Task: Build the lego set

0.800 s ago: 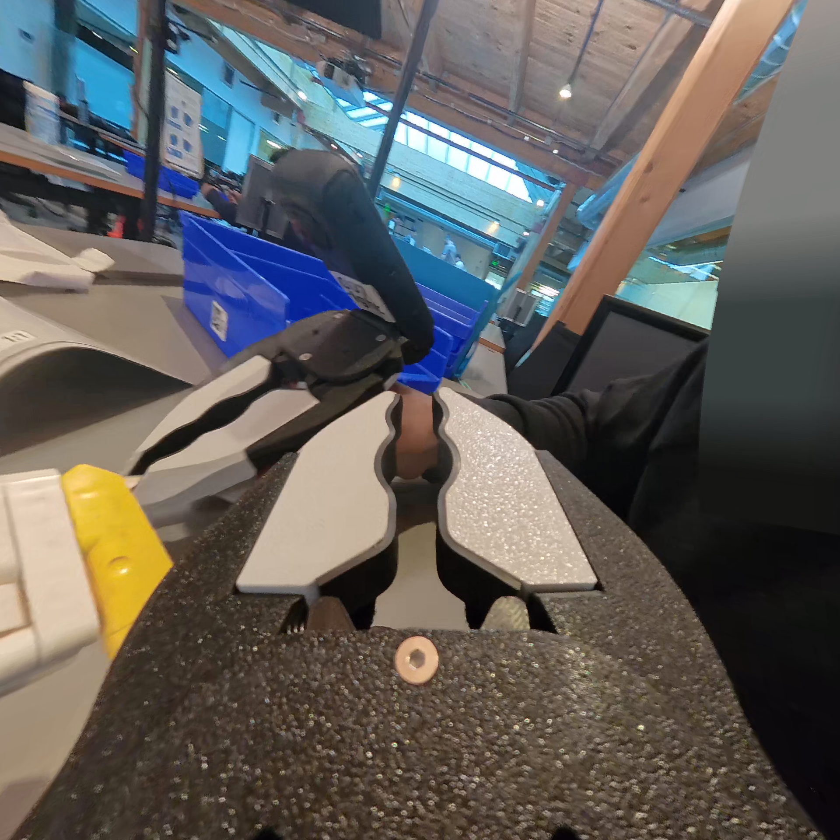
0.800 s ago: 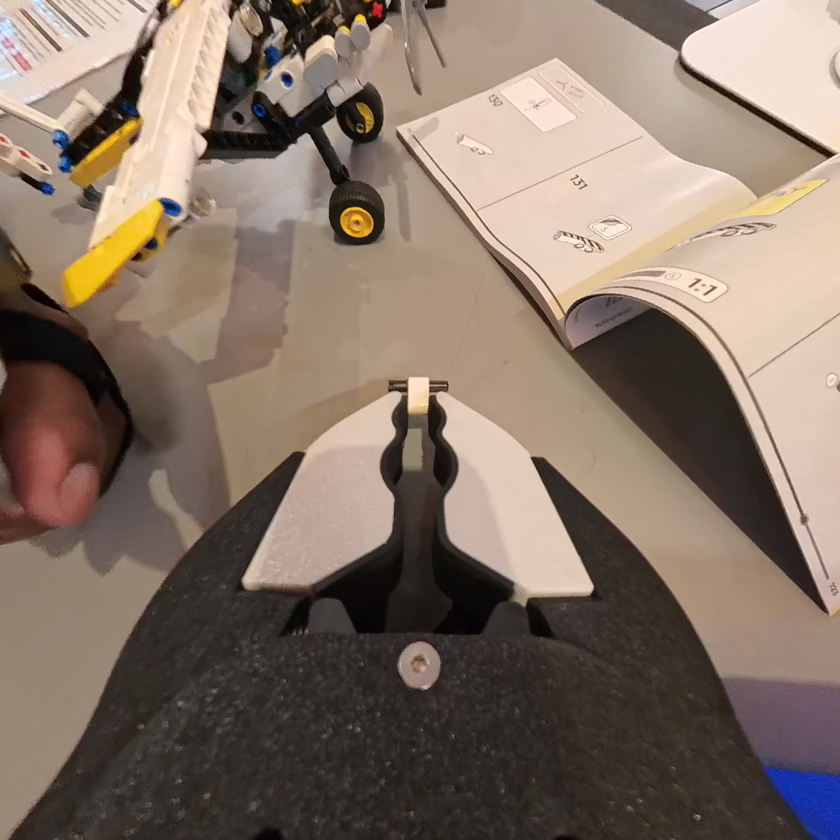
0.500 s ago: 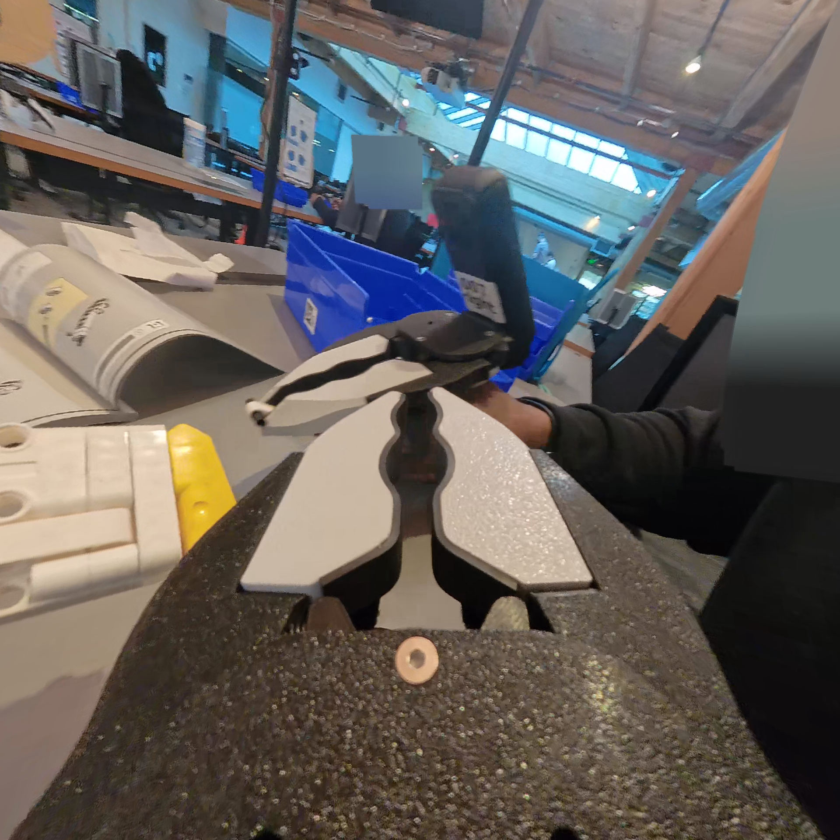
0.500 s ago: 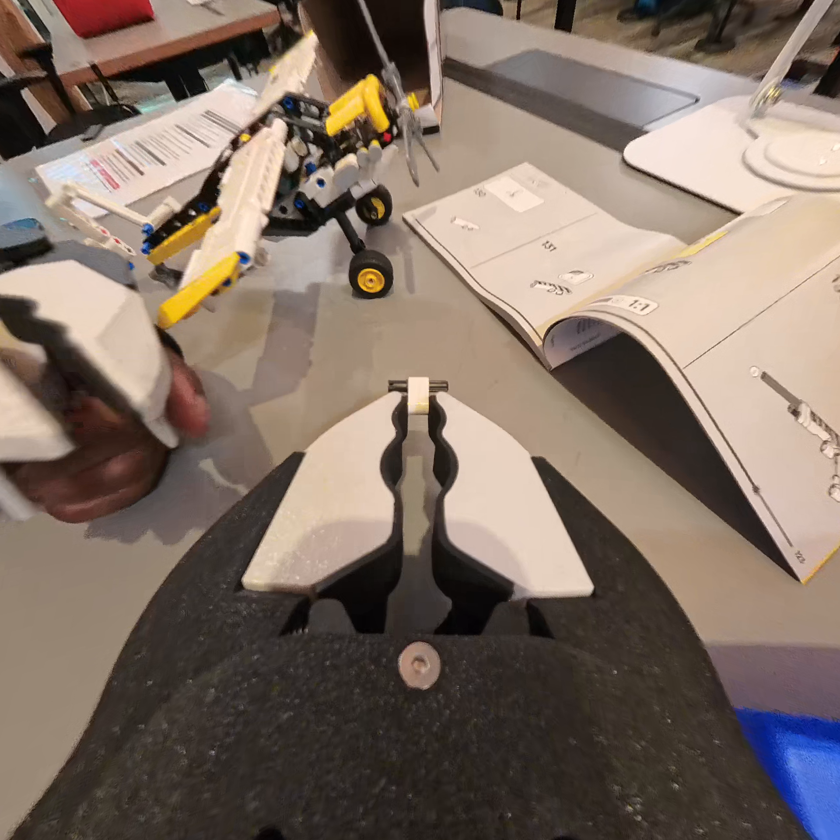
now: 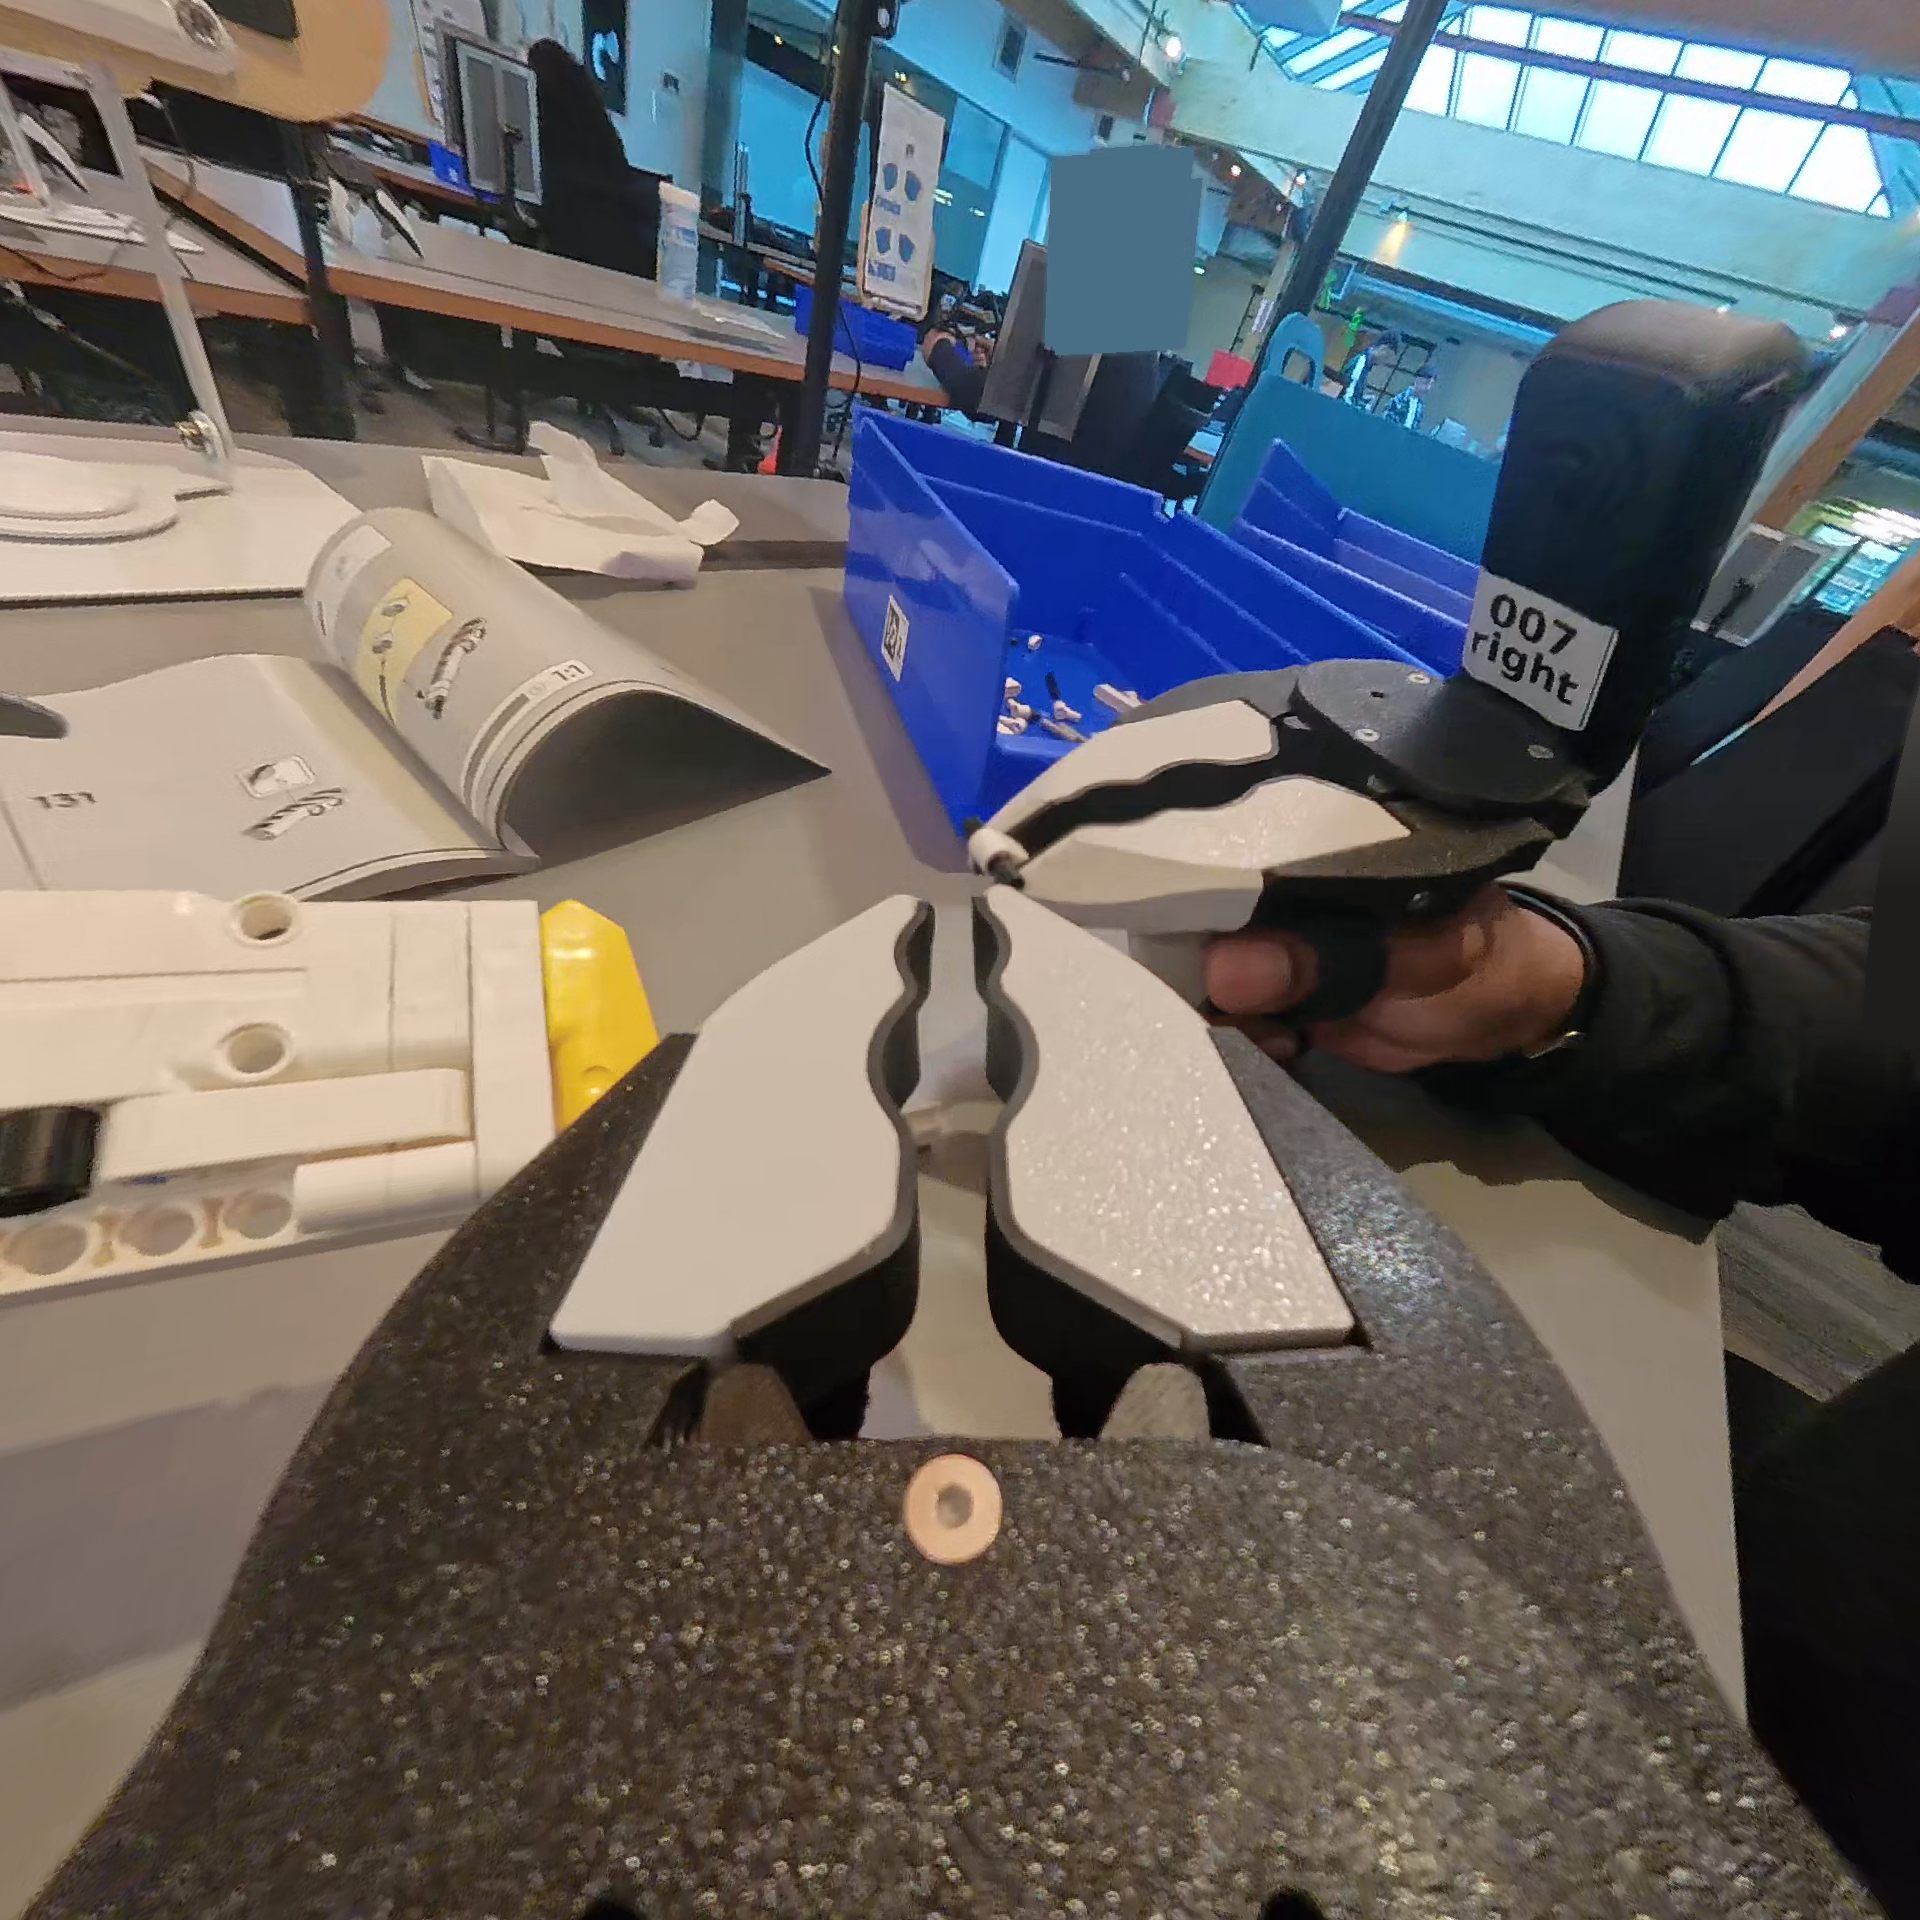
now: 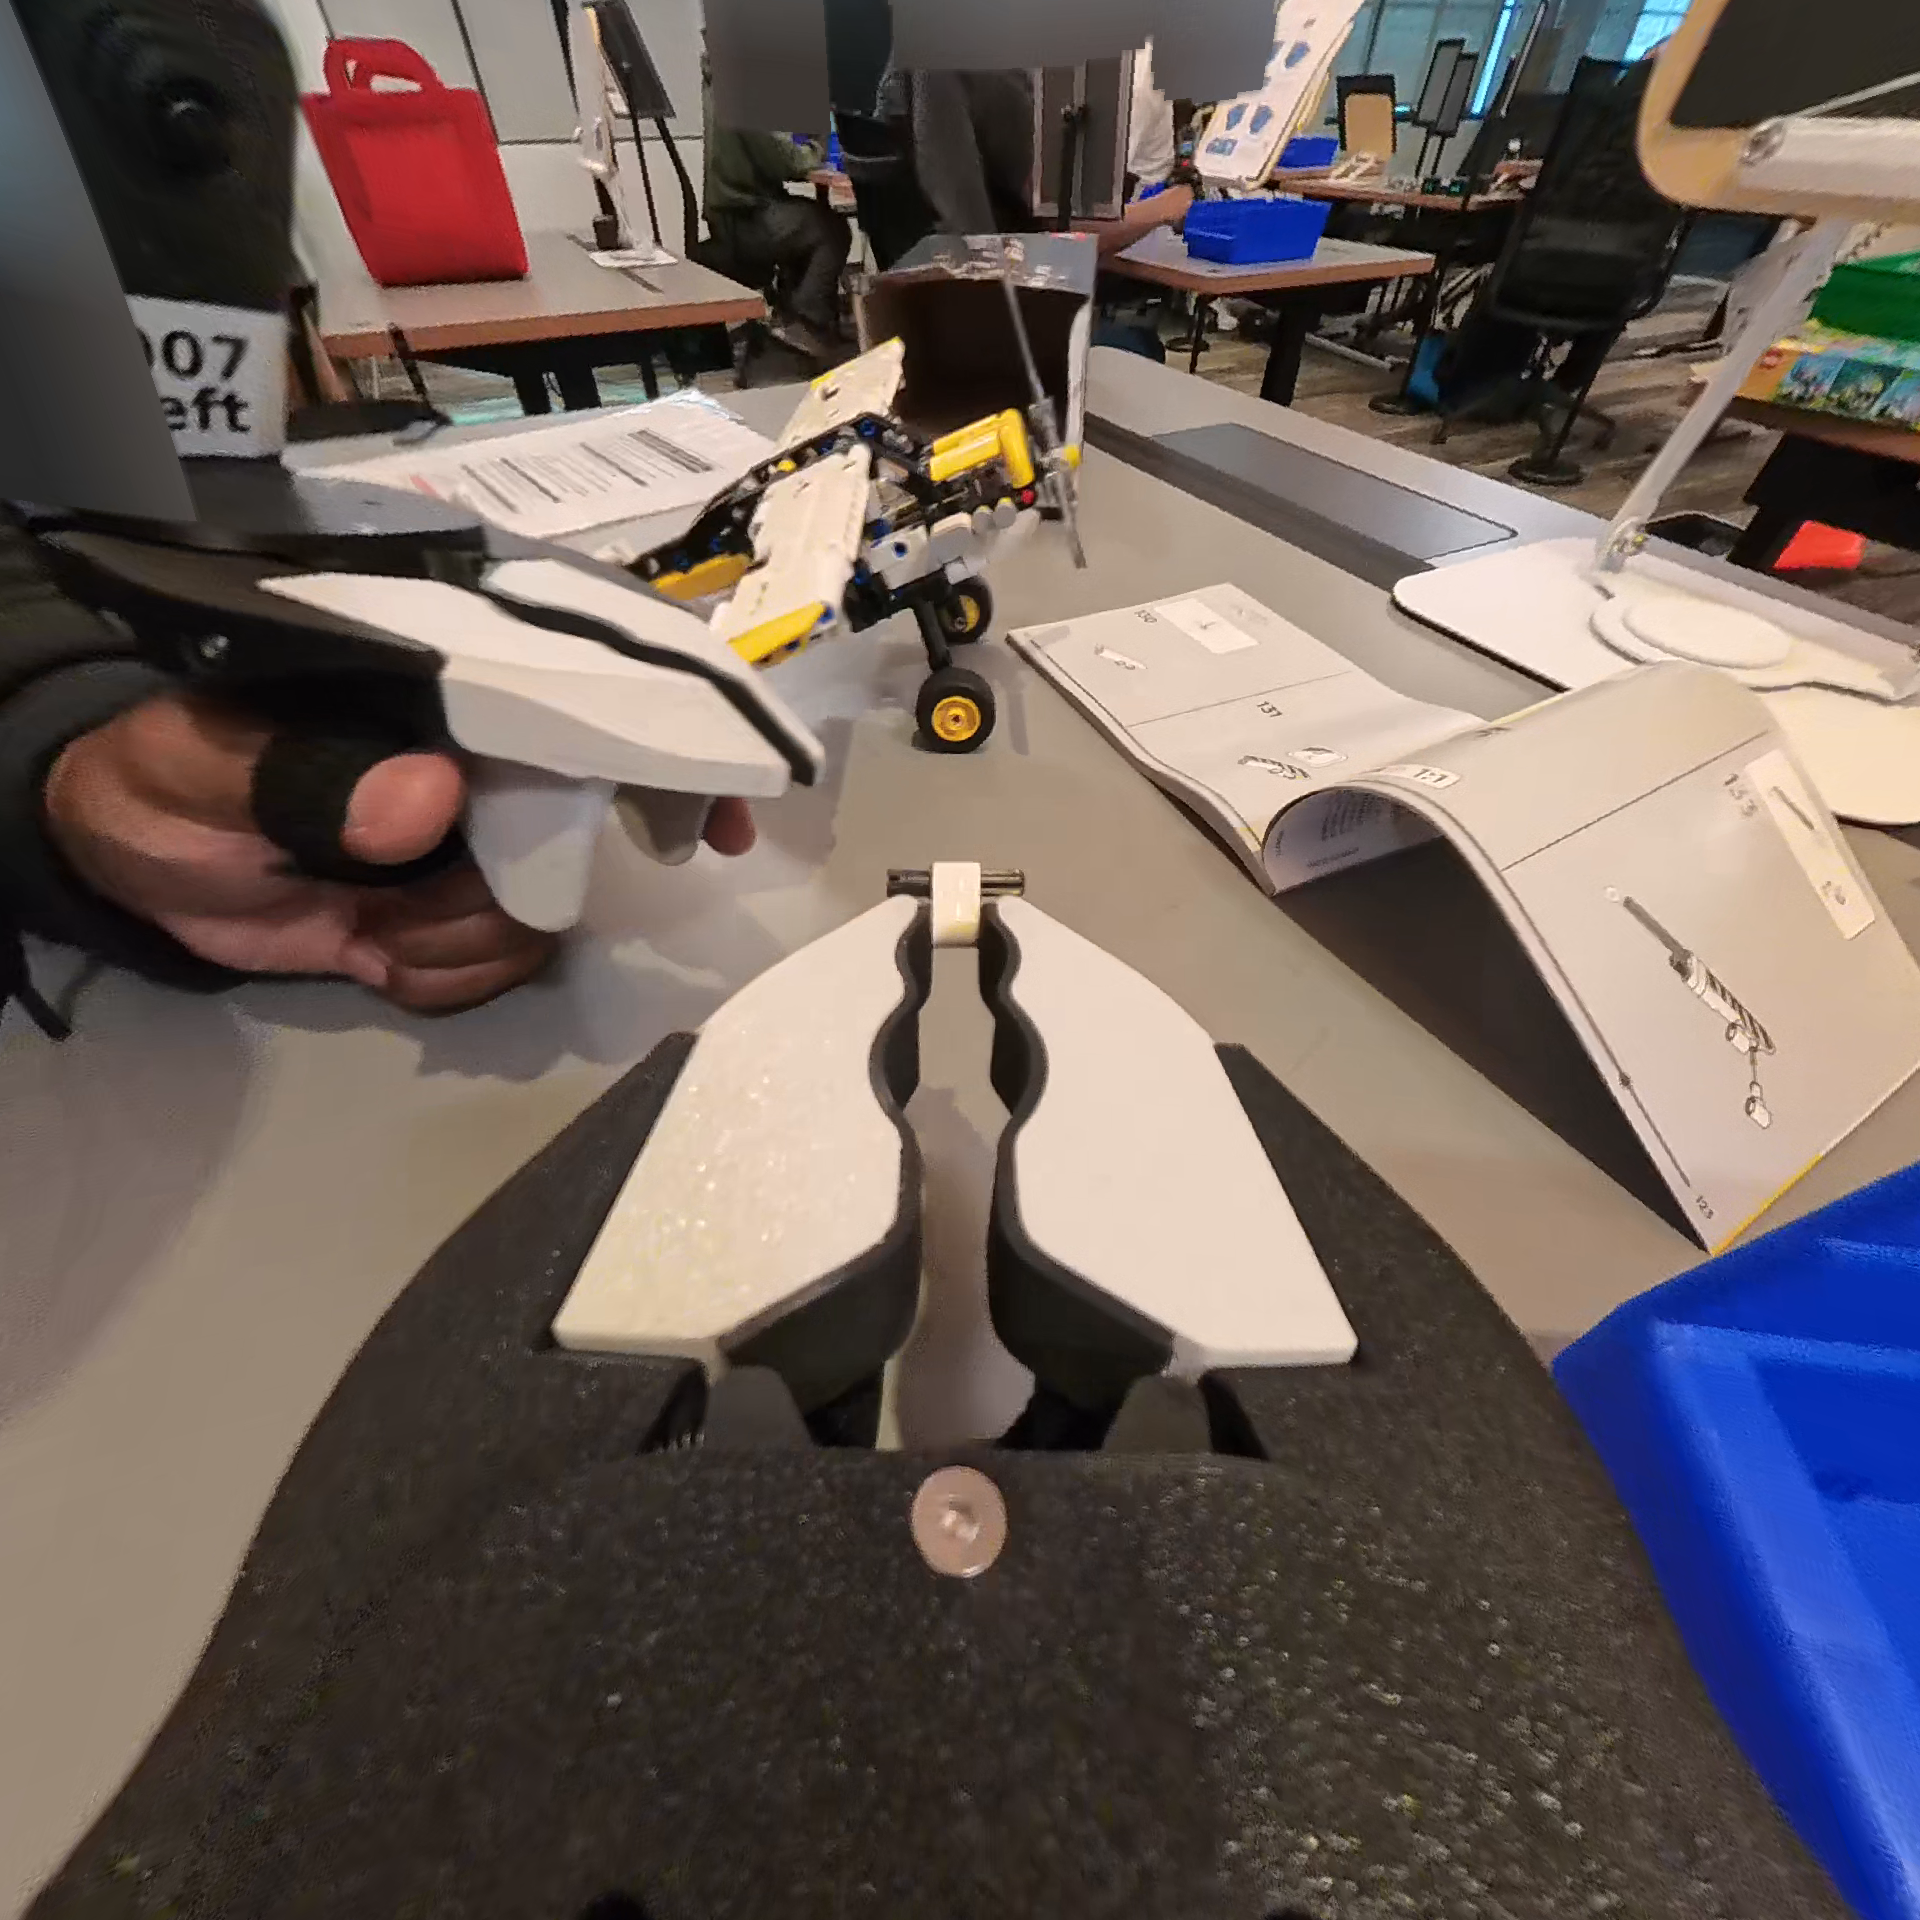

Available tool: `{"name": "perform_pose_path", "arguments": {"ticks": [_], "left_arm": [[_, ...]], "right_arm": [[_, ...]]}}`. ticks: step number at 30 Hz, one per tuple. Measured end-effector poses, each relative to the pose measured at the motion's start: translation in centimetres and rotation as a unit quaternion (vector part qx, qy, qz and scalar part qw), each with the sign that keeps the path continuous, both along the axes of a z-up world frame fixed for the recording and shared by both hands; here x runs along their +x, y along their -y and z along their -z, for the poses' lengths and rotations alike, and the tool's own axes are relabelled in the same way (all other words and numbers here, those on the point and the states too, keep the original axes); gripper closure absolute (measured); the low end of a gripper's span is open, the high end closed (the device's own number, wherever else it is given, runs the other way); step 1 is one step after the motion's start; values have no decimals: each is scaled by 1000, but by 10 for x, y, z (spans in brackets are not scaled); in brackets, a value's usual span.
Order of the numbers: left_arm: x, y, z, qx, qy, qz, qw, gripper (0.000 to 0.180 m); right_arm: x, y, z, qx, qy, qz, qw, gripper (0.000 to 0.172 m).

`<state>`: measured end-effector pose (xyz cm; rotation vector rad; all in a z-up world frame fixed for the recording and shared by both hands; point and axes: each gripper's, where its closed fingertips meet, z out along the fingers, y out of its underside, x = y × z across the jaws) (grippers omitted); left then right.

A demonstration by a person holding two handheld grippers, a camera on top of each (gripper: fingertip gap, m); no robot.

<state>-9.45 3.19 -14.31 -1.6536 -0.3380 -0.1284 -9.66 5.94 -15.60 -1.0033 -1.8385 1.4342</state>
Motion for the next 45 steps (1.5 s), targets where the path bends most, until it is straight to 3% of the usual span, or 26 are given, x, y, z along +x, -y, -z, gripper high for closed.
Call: {"name": "perform_pose_path", "arguments": {"ticks": [8,19,25,32,38,45], "left_arm": [[12,-9,10,-25,48,39,998,168],[24,-8,13,-27,110,75,991,168],[28,-7,3,16,169,103,980,169],[28,-5,-2,45,243,123,961,171],[27,-5,2,32,242,112,963,174],[26,-2,5,13,190,93,977,176]], "right_arm": [[12,15,6,65,-19,-23,997,164],[11,17,1,69,-42,-12,997,164],[14,19,-6,79,-81,-16,993,164],[17,22,-12,149,-143,-2,978,164],[16,22,-9,146,-135,-2,980,164],[17,24,-7,152,-129,-15,980,160]]}}
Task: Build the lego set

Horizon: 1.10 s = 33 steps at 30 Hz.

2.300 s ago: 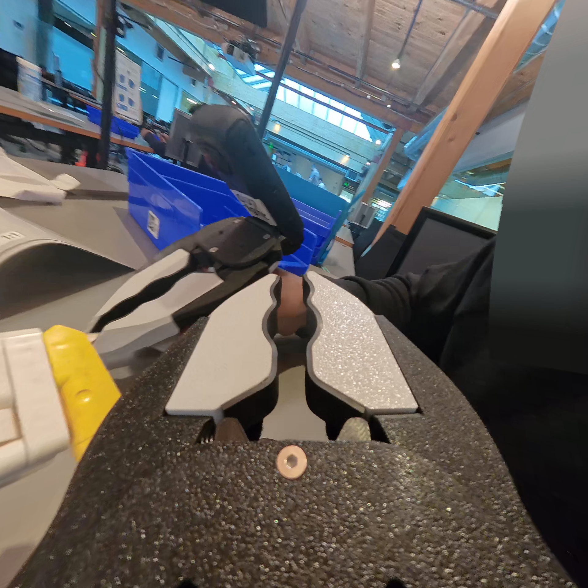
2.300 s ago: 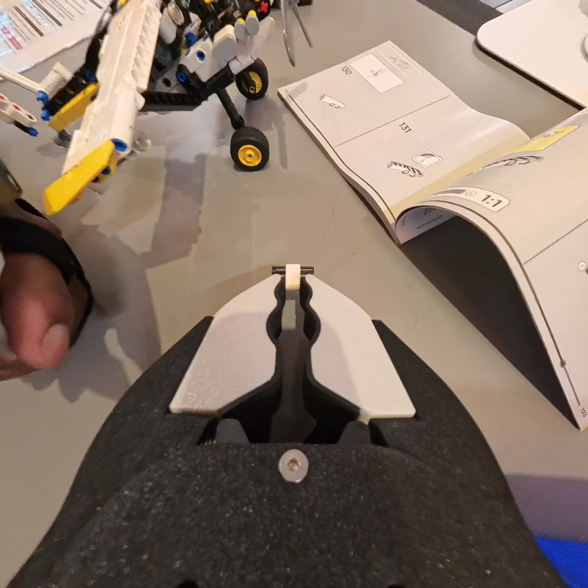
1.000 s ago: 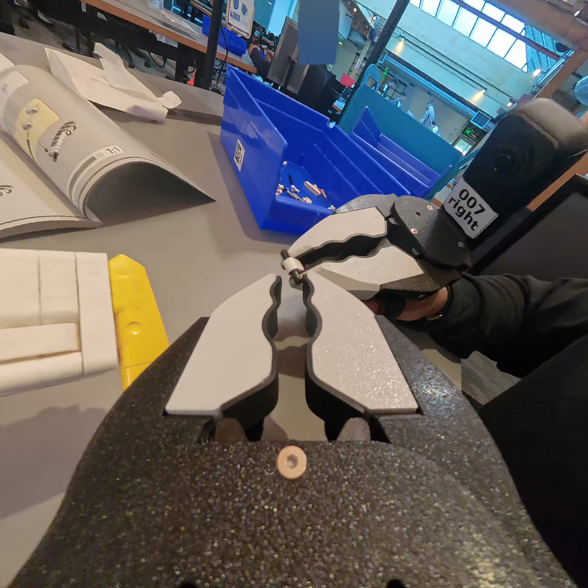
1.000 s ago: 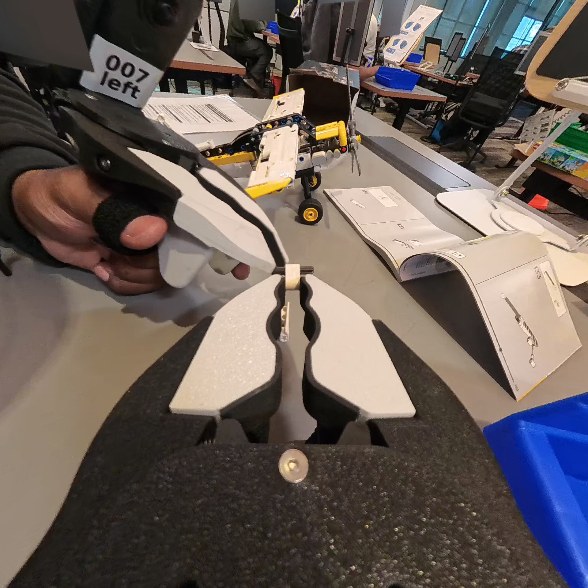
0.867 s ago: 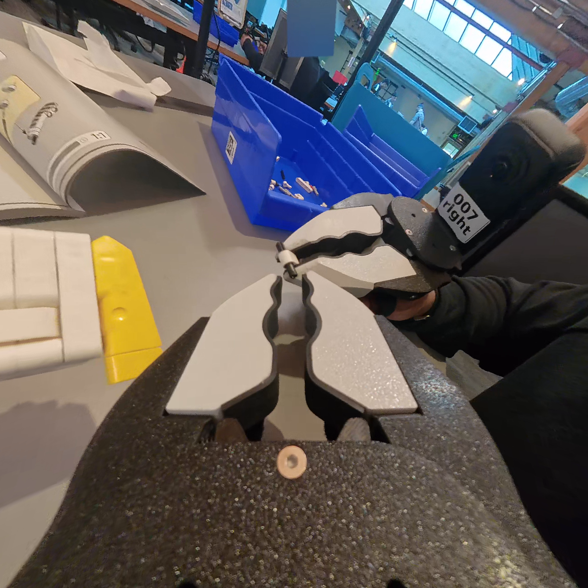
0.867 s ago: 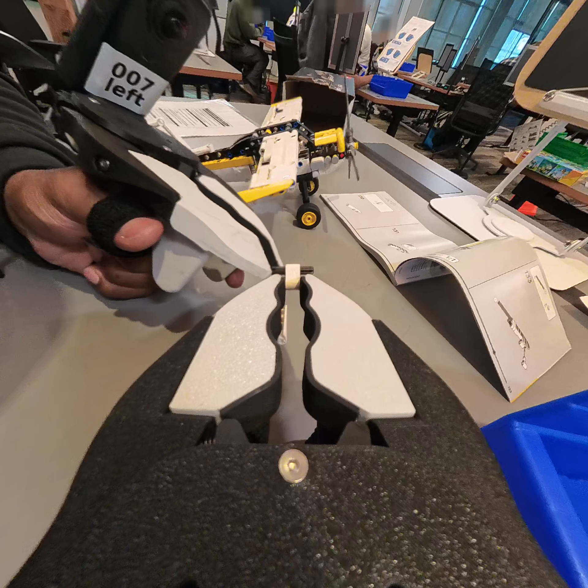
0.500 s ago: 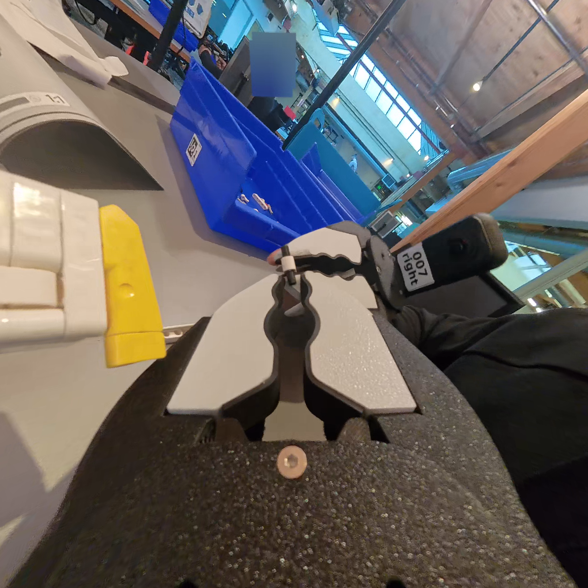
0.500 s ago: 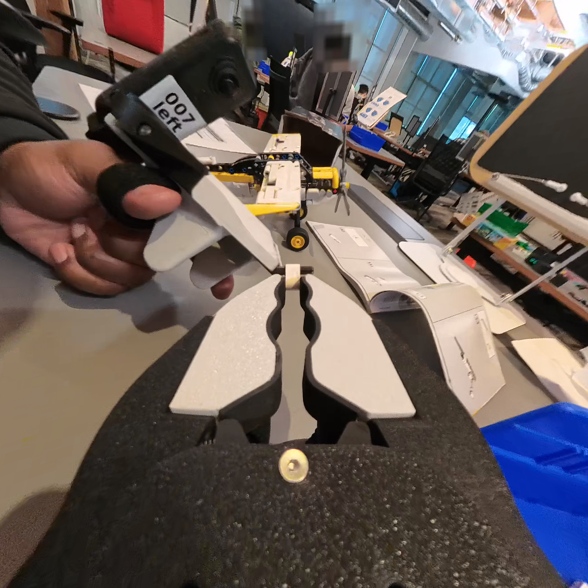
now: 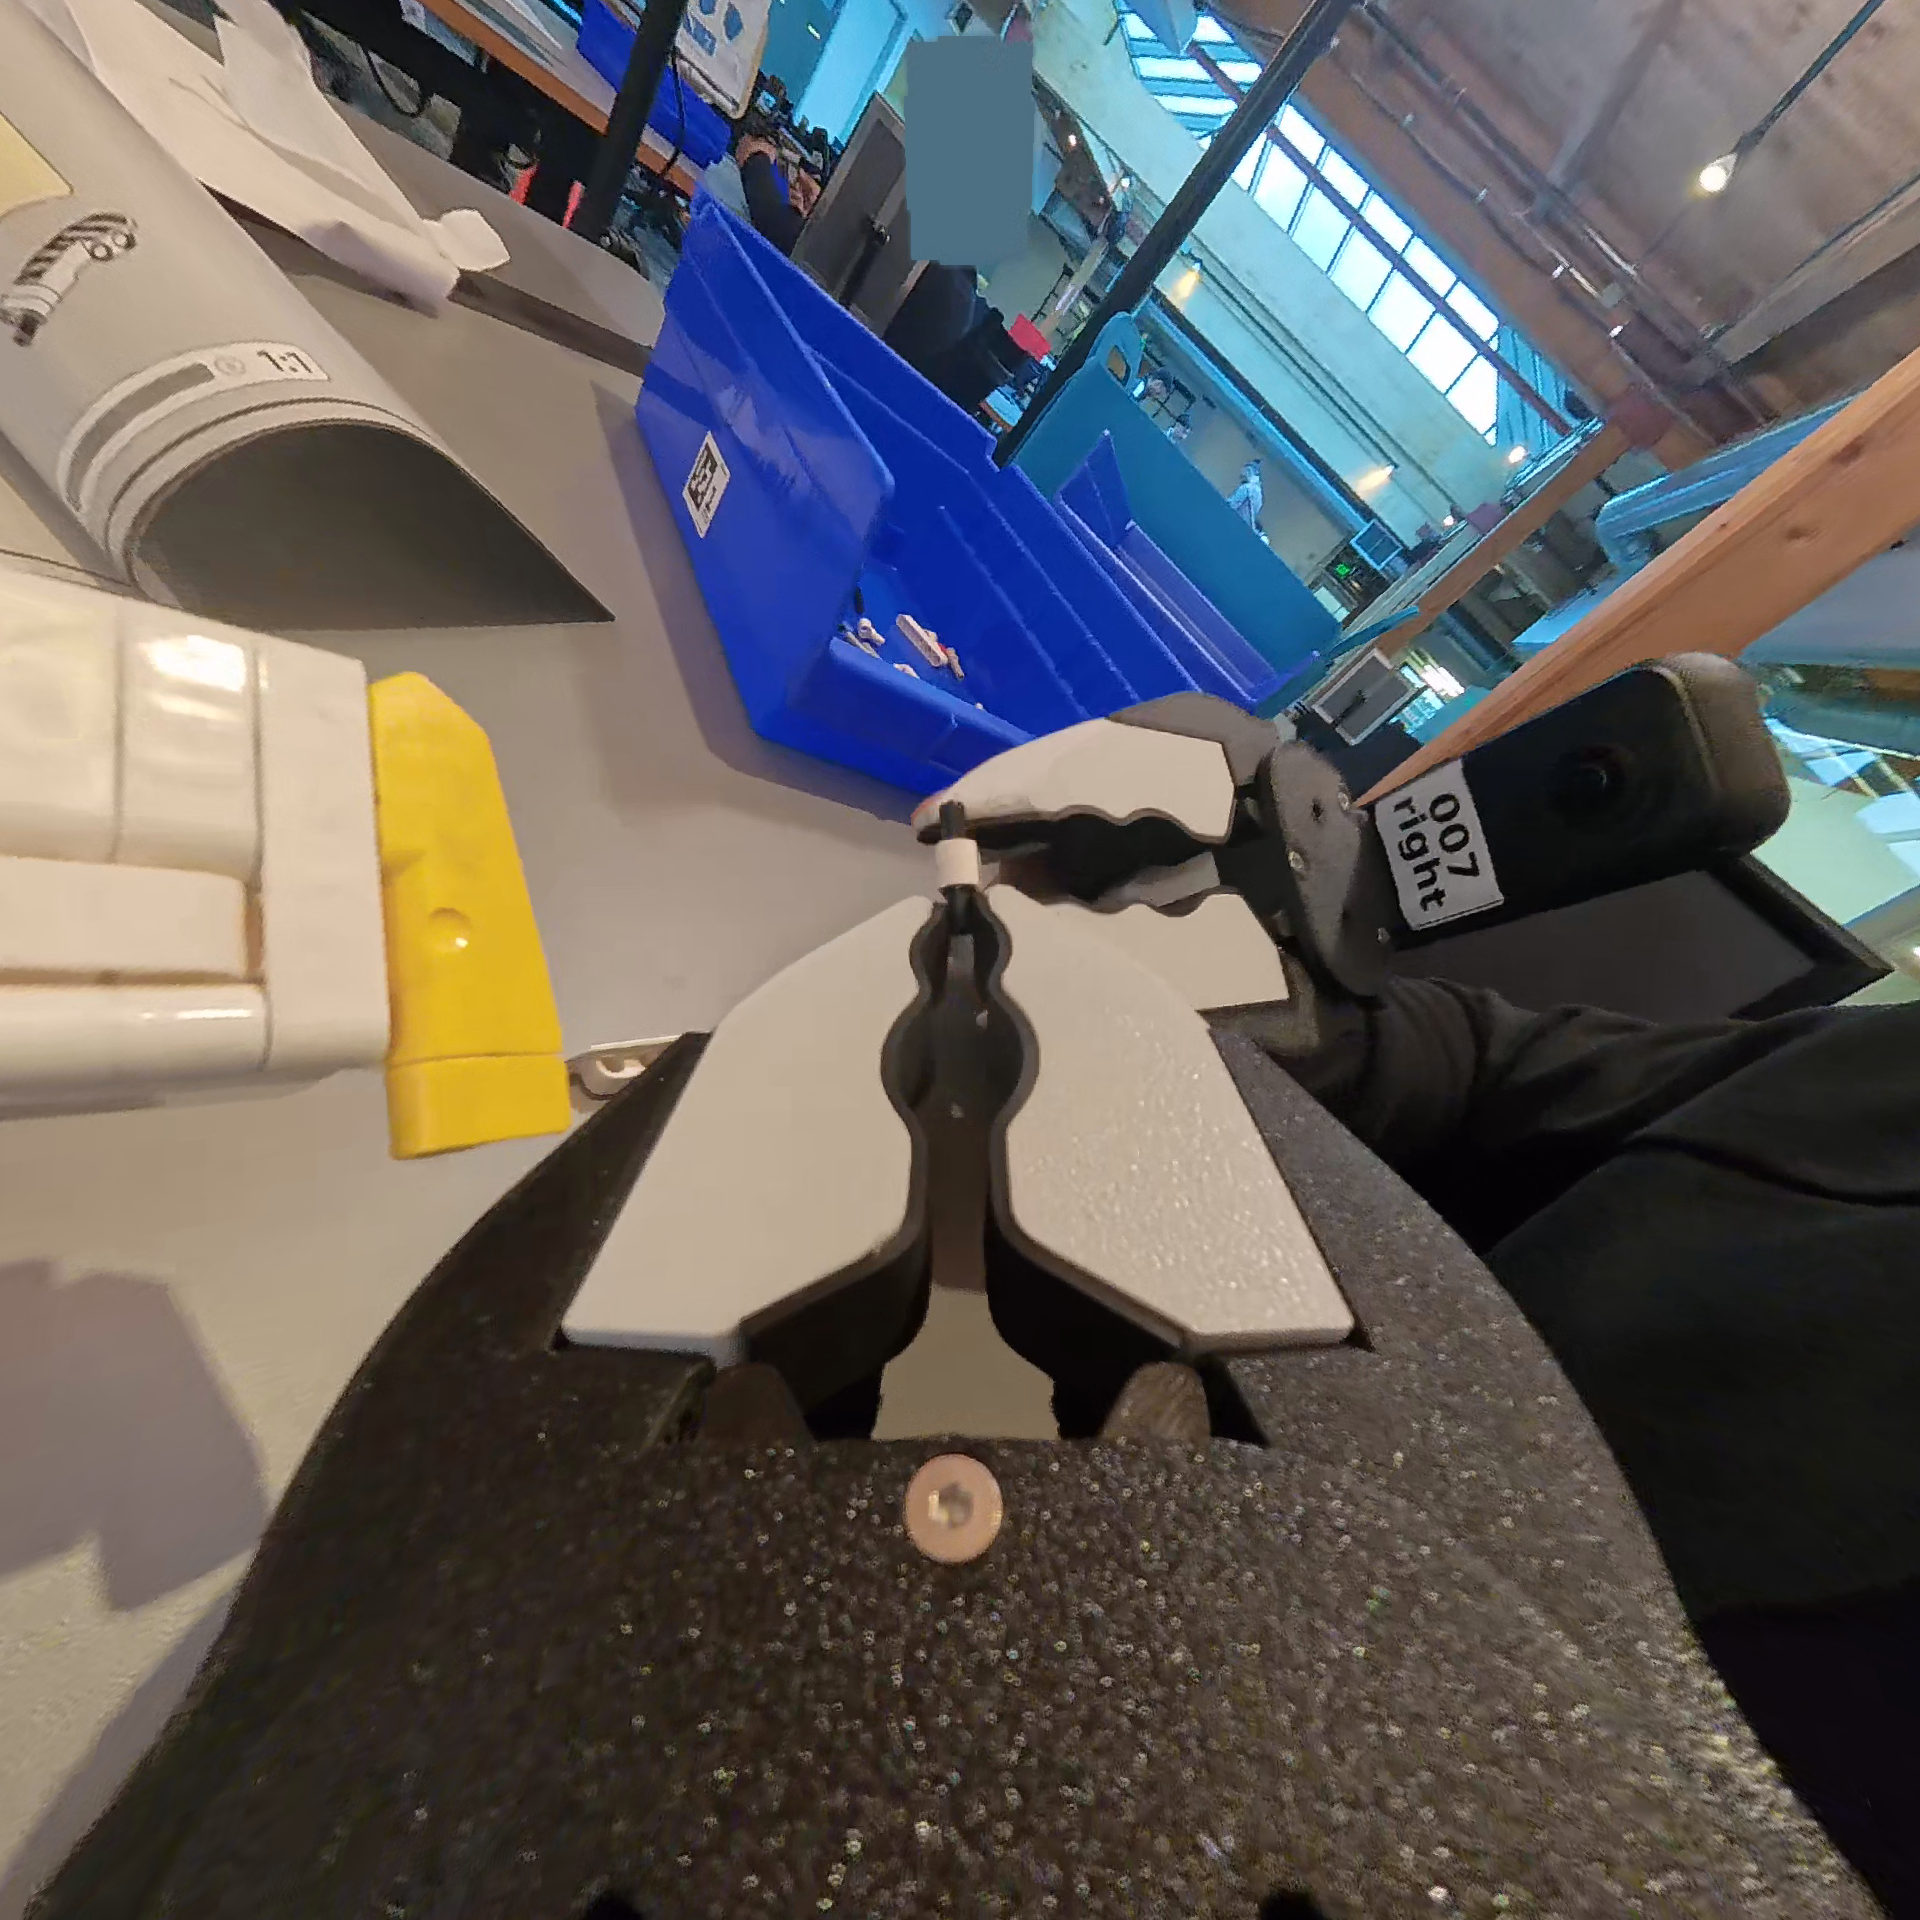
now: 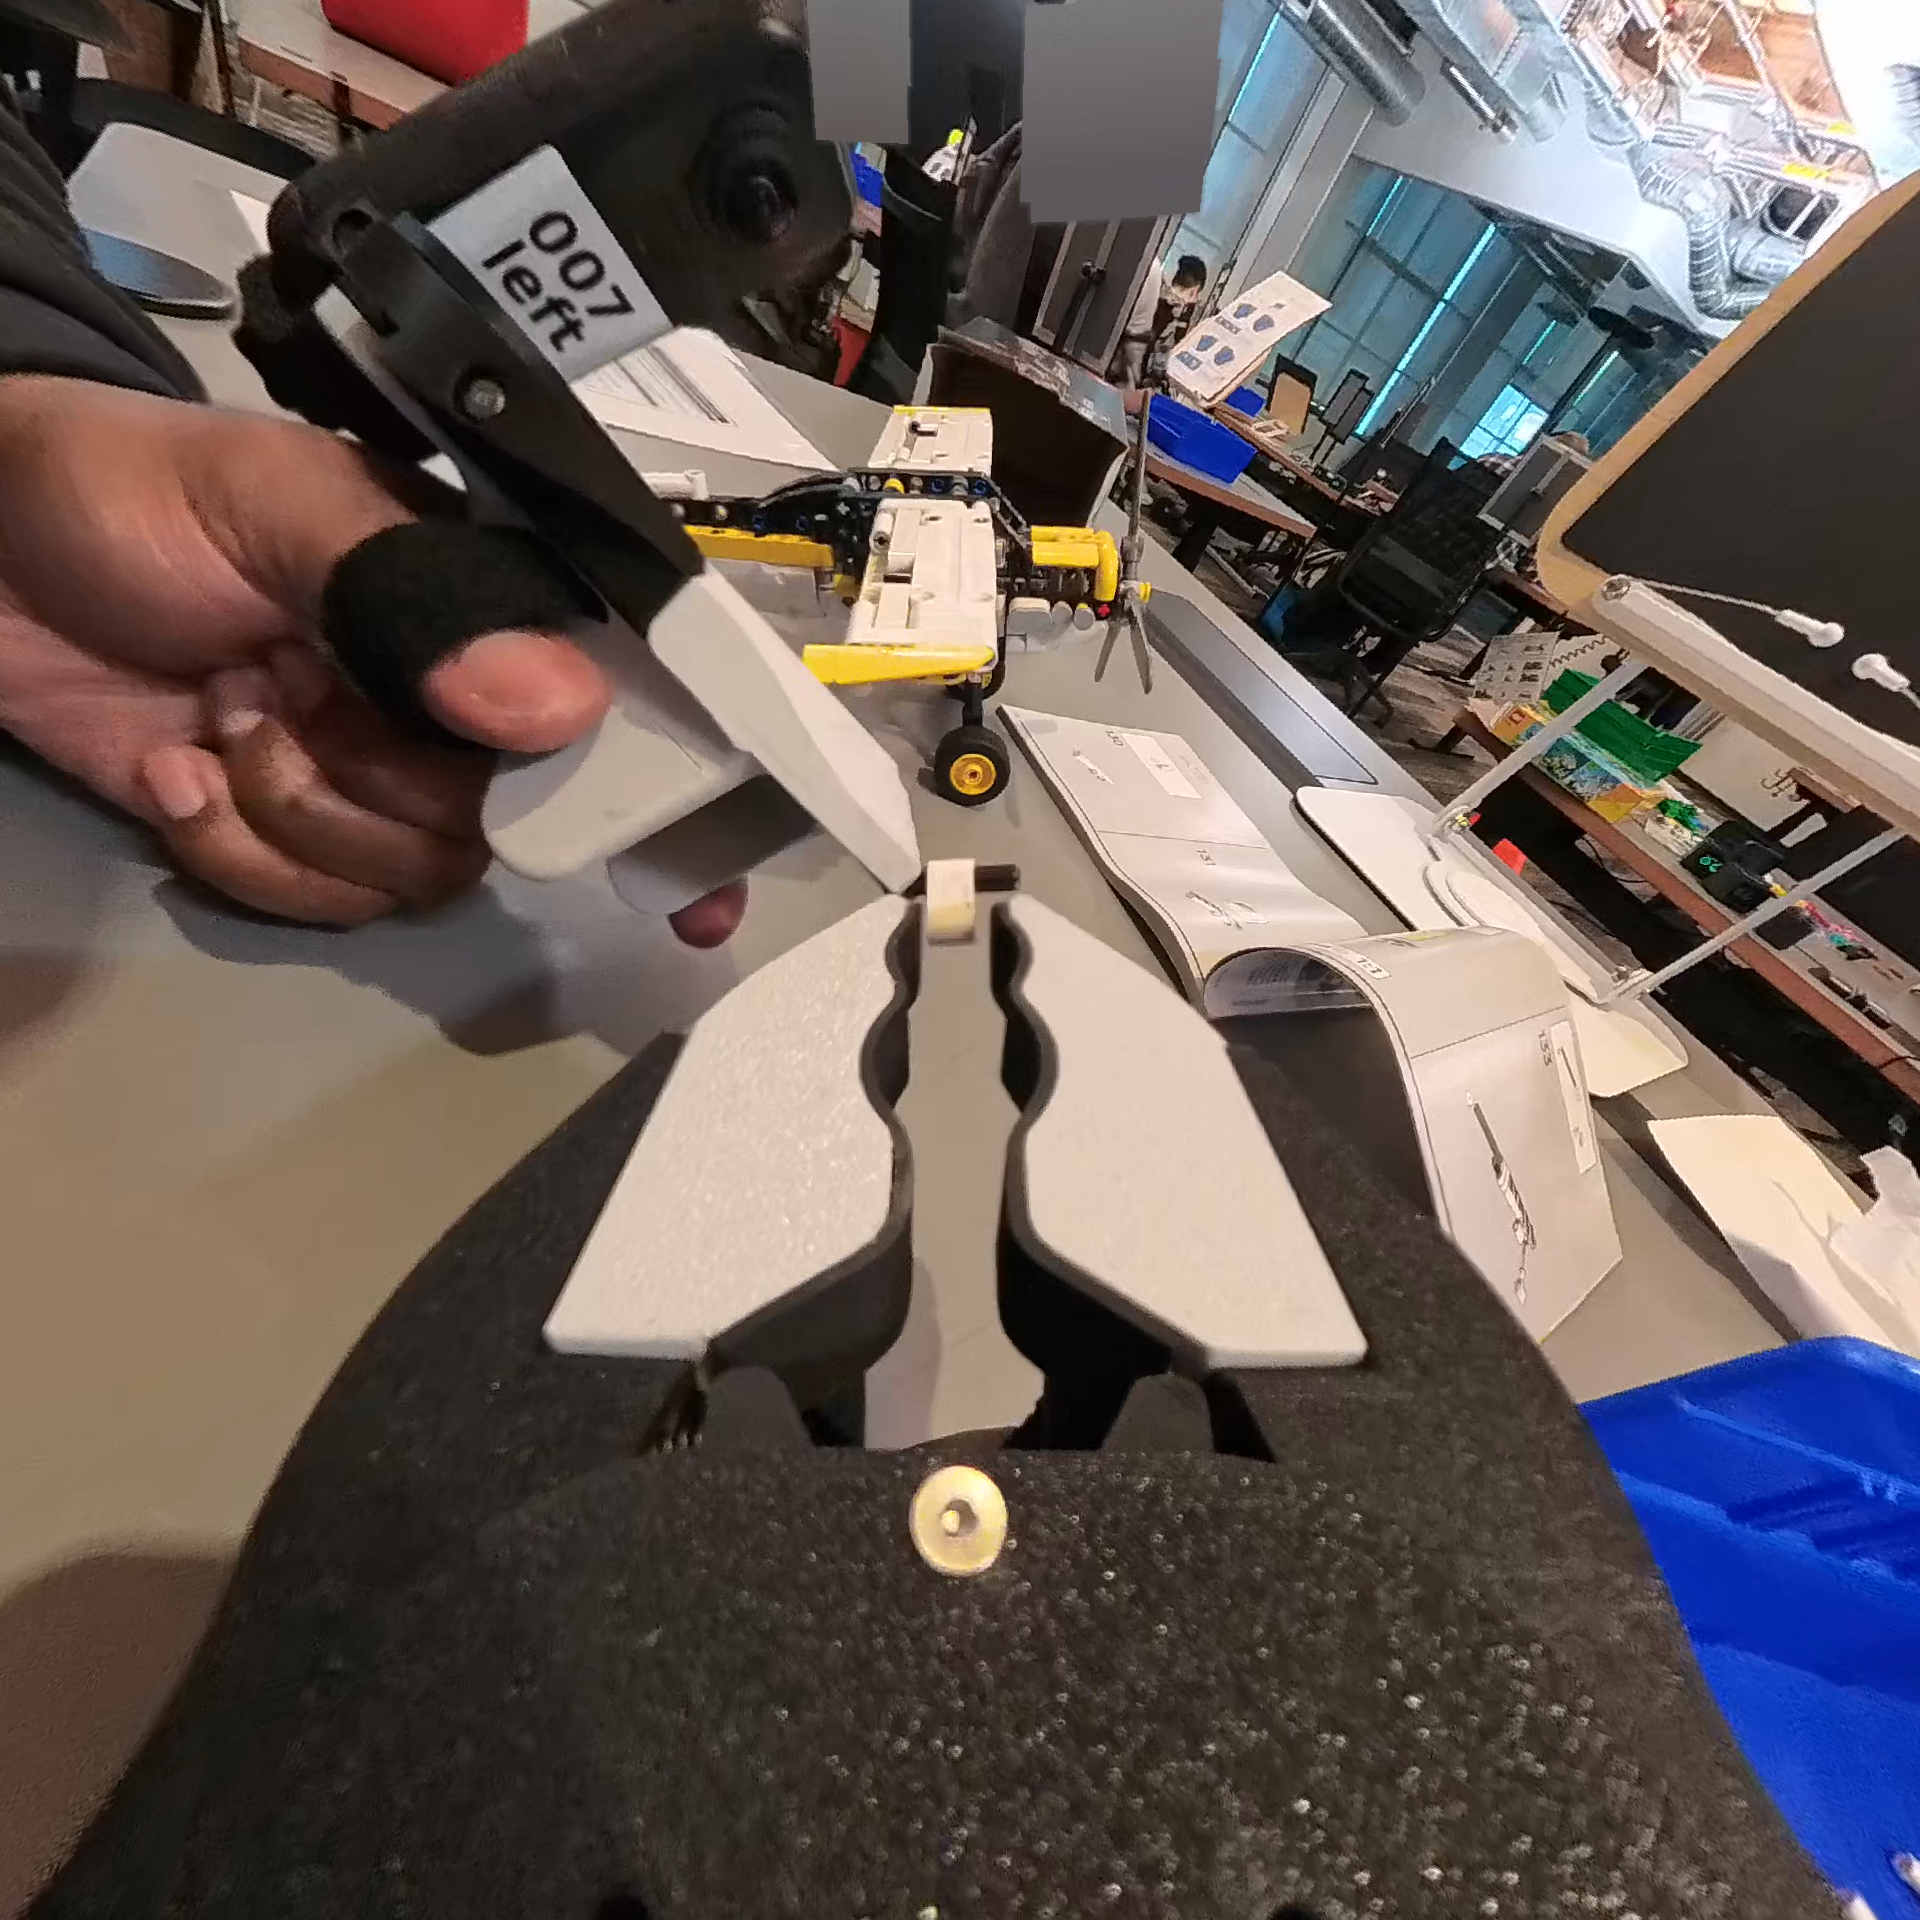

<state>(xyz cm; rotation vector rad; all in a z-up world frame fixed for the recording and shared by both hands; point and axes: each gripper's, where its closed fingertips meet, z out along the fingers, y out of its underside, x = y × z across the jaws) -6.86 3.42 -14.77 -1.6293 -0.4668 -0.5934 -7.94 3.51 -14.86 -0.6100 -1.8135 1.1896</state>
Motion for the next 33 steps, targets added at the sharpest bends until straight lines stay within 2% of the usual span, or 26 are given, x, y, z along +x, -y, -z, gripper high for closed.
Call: {"name": "perform_pose_path", "arguments": {"ticks": [5,8,13,27,33], "left_arm": [[-2,3,0,-5,-39,-5,999,176],[-4,7,-1,-5,-75,-3,997,176],[-4,7,-3,-2,-125,0,992,176],[-2,6,0,-6,-120,9,993,176],[-7,8,-1,-4,-94,8,996,176]], "right_arm": [[0,-3,21,15,80,-27,996,144],[0,-10,40,48,125,-23,991,144],[2,-13,52,78,159,-17,984,146],[-5,-22,52,30,192,3,981,151],[-9,-25,57,21,221,14,975,151]]}}
